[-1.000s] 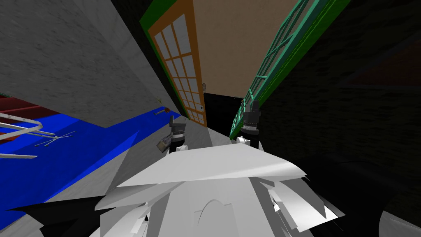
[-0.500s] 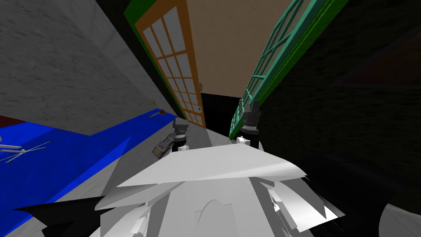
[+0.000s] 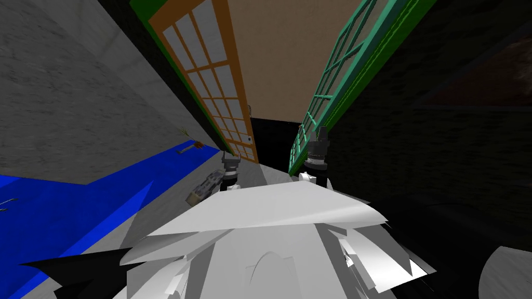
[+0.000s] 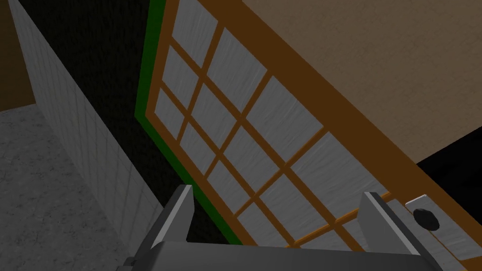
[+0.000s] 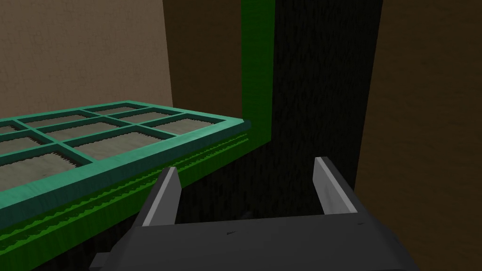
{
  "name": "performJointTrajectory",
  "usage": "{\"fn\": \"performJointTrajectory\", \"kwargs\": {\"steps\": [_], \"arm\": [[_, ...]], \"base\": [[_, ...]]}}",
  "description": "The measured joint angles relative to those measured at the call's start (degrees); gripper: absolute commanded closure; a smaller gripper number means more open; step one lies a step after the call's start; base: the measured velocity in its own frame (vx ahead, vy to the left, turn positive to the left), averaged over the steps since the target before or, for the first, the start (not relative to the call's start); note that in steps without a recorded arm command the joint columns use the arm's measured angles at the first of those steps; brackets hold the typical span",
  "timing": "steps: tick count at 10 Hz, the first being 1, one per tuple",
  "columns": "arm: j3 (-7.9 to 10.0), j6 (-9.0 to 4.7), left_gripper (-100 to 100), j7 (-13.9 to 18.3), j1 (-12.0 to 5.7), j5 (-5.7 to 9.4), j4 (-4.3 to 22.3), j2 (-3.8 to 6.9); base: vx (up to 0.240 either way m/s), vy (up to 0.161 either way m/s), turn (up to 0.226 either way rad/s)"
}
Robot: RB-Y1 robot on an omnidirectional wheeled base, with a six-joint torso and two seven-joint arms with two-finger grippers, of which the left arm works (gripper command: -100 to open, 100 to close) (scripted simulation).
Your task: Push the door open
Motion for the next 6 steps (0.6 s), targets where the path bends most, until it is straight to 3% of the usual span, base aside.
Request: {"fn": "performJointTrajectory", "kwargs": {"steps": [6], "arm": [[-2.76, -2.41, -100, 6.82, -1.74, 4.40, 7.36, 1.98]], "base": [[0.086, 0.056, -0.140]]}}
